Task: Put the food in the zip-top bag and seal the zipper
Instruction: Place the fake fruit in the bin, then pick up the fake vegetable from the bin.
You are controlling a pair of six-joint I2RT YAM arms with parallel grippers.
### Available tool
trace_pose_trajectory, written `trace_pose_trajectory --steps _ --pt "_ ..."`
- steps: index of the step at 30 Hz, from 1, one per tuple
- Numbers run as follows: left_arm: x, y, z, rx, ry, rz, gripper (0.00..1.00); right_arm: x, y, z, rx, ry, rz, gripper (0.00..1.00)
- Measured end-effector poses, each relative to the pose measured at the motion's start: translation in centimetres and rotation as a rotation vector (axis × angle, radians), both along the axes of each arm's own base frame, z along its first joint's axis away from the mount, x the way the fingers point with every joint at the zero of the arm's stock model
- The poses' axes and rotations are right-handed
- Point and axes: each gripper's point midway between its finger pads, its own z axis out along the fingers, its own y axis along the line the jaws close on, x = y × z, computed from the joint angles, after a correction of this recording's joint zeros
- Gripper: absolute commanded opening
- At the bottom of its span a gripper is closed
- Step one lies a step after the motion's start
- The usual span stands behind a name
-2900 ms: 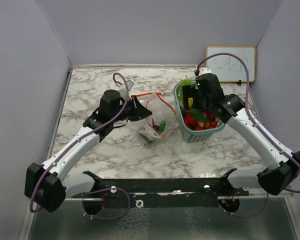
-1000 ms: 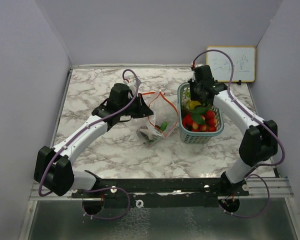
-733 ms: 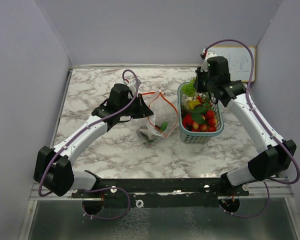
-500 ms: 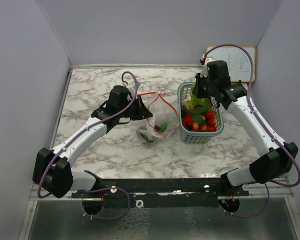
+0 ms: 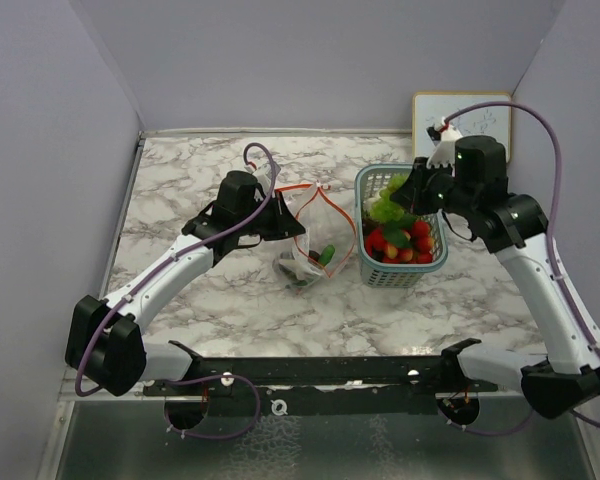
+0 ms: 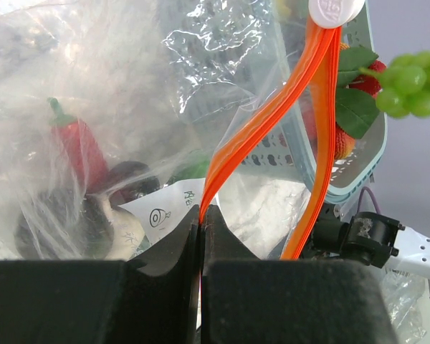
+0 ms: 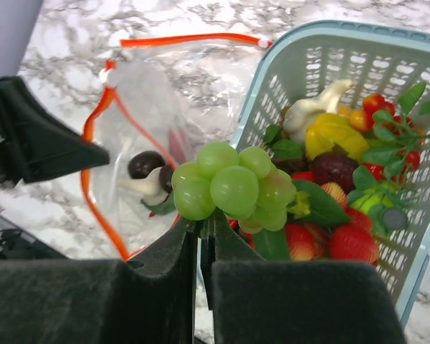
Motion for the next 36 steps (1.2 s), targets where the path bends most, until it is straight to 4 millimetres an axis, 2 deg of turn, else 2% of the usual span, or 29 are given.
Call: trace_pose_trajectory --steps 2,6,7,10,12,15,19,22,25,28,32,36 --pt "0.0 0.0 0.0 0.0 -0.001 -0.002 0.0 -1.5 -0.2 -0.2 0.018 0.006 0.012 0.33" --pt "0.3 -0.3 -0.3 -0.003 -0.001 -0.008 0.0 -3.5 -0.7 -4.2 0.001 0.123 0.002 0.62" --pt "0.3 -0.4 -0.5 -0.002 0.004 -0.011 0.0 -3.7 -0.8 -5.1 -0.005 0.149 -0.008 0.7" --pt "0.4 -0.5 -0.9 0.001 0.014 -0.014 0.0 -3.5 -1.1 -7.8 -0.039 0.236 -0.038 0.78" --pt "0.3 -0.5 -0.9 0.001 0.015 -0.016 0.0 -3.0 -1.3 -8.3 -0.055 0.256 -0.063 0.98" --pt "0.3 -0.5 -0.8 0.0 0.012 -0.018 0.0 -1.7 -1.6 -7.4 -0.069 0.23 -0.1 0.99" --pt "0.4 -0.5 -0.8 0.002 0.007 -0.021 0.0 1.1 -2.0 -4.7 -0.081 0.155 -0.164 1.0" --pt "0.4 -0.5 -0.9 0.006 0.002 -0.025 0.0 3.8 -1.9 -3.9 -0.1 0.132 -0.213 0.98" --pt "0.3 -0.4 -1.0 0.014 -0.003 -0.03 0.0 6.6 -1.9 -5.2 -0.134 0.146 -0.265 0.92" --pt "0.2 -0.3 -1.1 0.021 -0.002 -0.033 0.0 8.9 -2.0 -8.3 -0.185 0.191 -0.314 0.89" --pt "0.1 -0.2 -1.2 0.031 0.0 -0.038 0.0 10.3 -2.3 -11.6 -0.239 0.229 -0.35 0.88" --pt "0.2 -0.2 -0.9 0.033 -0.01 -0.043 0.0 11.6 -2.8 -13.6 -0.282 0.233 -0.385 0.87"
